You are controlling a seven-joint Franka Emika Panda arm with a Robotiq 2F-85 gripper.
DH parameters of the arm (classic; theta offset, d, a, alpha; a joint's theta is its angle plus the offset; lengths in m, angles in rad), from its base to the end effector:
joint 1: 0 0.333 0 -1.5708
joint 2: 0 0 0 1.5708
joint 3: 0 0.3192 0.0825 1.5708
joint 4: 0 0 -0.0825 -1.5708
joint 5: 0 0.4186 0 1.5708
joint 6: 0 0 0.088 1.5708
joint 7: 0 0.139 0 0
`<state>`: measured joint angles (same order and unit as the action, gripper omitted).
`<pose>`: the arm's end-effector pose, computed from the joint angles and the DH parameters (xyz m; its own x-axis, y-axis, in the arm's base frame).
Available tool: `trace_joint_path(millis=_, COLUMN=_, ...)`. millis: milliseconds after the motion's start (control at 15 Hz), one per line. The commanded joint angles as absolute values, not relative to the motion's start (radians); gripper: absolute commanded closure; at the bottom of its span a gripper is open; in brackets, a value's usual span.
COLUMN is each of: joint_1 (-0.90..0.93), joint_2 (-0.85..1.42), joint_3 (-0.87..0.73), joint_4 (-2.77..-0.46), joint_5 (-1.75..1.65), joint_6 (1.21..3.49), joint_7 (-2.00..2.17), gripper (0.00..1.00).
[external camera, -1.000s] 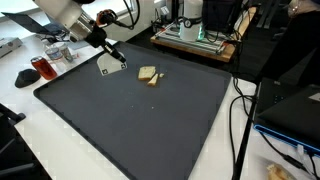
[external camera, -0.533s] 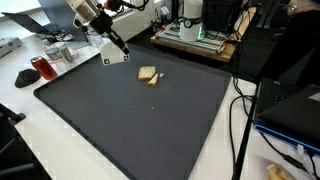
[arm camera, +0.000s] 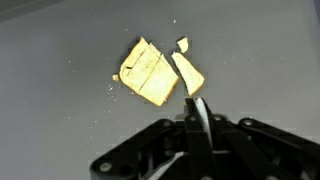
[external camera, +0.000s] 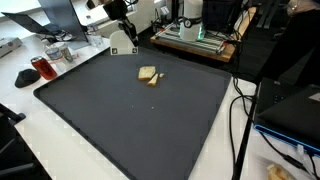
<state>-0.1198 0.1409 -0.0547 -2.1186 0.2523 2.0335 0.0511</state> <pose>0.5536 -0.0761 0.2820 0.9137 -0.3257 -0.2431 -0.3712 -0.9123 -0.1731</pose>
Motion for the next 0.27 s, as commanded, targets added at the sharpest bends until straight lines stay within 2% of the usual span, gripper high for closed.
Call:
trace_joint_path(millis=0, joint_1=-0.06, joint_2=0.061, joint_3=-0.043, joint_4=-2.191, joint_5=0.17, joint_6=2.065, joint_7=0.148, gripper=0.99)
trace_joint_path(millis=200, joint_1=-0.018, joint_2=0.057, joint_3=-0.025, joint_4=-2.192, joint_5=0.058, joint_6=2.043, joint_7=0.207, gripper=0.99)
